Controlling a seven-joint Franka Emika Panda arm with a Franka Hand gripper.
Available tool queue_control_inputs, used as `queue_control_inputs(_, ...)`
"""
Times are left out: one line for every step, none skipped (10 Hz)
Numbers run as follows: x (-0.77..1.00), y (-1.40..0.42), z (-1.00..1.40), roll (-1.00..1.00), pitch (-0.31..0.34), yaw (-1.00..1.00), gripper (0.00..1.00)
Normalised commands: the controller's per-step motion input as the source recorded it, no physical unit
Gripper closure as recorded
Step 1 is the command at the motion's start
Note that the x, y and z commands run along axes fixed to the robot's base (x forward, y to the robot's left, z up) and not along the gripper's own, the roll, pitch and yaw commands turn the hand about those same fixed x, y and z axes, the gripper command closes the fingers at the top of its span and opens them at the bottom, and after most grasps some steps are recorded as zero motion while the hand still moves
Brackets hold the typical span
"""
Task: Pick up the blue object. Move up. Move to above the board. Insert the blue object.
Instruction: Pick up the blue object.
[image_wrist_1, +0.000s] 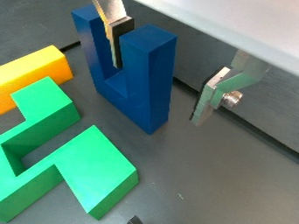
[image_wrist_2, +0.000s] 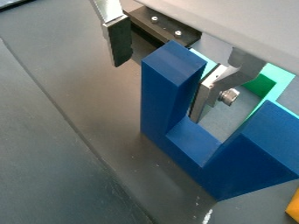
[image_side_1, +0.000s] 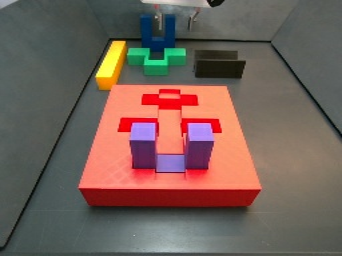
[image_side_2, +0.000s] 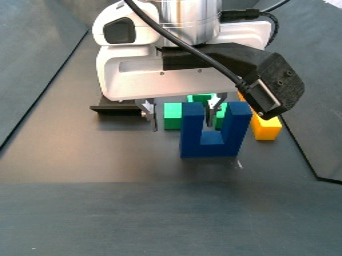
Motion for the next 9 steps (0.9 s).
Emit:
queue_control_inputs(0.00,0.00,0.00,0.00,0.000,-0.01,0.00)
queue_control_inputs(0.00,0.00,0.00,0.00,0.000,0.00,0.00)
queue_control_inputs(0.00,0.00,0.00,0.00,0.000,0.00,1.00)
queue_control_inputs(0.00,0.00,0.00,0.00,0.000,0.00,1.00)
queue_control_inputs(0.00,0.00,0.00,0.00,0.000,0.00,1.00)
queue_control_inputs(0.00,0.00,0.00,0.00,0.000,0.00,1.00)
queue_control_inputs(0.00,0.00,0.00,0.00,0.000,0.00,1.00)
queue_control_inputs(0.00,0.00,0.00,0.00,0.000,0.00,1.00)
queue_control_inputs(0.00,0.00,0.00,0.00,0.000,0.00,1.00)
